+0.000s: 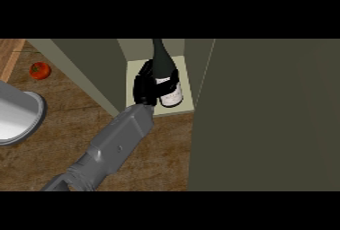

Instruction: Pick up the wine, place it into the cabinet and close the cabinet

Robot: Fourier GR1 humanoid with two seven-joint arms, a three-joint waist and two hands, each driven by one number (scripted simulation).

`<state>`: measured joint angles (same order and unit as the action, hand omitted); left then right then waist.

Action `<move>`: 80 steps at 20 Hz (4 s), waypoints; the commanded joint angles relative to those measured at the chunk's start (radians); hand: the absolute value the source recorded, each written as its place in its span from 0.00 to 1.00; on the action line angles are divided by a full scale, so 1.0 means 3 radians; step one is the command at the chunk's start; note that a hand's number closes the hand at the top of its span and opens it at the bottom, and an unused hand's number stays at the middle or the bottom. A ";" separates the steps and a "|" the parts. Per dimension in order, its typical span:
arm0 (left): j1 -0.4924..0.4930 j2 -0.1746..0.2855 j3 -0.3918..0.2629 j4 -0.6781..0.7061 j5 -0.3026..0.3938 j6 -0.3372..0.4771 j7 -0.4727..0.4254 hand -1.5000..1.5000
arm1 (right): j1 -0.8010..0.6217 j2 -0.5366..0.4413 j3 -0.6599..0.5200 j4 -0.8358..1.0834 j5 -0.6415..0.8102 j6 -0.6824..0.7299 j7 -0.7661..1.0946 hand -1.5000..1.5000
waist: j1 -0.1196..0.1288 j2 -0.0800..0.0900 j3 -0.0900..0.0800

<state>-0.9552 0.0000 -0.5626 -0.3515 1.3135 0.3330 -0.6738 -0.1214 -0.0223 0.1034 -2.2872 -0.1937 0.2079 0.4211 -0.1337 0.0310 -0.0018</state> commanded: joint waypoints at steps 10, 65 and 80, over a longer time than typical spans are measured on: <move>-0.0118 0.0000 -0.0125 -0.0149 0.0609 0.0333 -0.0310 0.00 | 0.0009 -0.0071 -0.0105 0.0045 -0.0133 0.0082 -0.0024 0.00 | -0.0024 0.0004 0.0002; 0.0597 0.0000 -0.1118 -0.1348 0.0146 0.0811 -0.0951 0.00 | 0.0357 0.0003 -0.0013 -0.0157 0.0153 -0.0050 -0.0064 0.00 | 0.0438 -0.0109 0.0007; 0.1459 0.0936 -0.1234 -0.3246 -0.0680 0.0830 -0.0362 0.00 | 0.0198 -0.0182 -0.0406 -0.0204 -0.0081 -0.0066 0.0102 0.00 | 0.0466 -0.0116 0.0009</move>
<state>-0.5654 0.2120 -0.9193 -1.1656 1.1607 0.5578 -0.8309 -0.0899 -0.0663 0.0268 -2.3604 -0.1942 0.1651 0.4994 0.0057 -0.0035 0.0002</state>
